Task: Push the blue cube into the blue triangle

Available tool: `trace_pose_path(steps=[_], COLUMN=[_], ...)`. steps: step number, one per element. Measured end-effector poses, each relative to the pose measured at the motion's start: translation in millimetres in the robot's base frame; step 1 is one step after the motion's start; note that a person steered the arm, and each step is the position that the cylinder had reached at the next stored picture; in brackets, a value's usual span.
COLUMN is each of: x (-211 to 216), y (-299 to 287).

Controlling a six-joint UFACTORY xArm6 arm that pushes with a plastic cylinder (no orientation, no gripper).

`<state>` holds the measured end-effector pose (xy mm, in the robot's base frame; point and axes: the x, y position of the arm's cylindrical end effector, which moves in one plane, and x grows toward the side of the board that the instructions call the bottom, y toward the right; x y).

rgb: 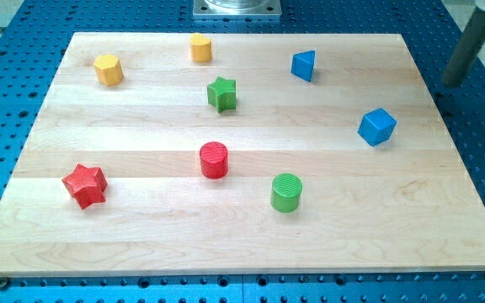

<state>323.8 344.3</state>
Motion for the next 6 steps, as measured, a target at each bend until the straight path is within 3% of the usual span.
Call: trace_pose_path(steps=[1, 2, 3, 4, 6], x=[128.2, 175.1, 130.5, 144.0, 54.7], y=[-54.0, -150.9, -159.2, -121.0, -160.7])
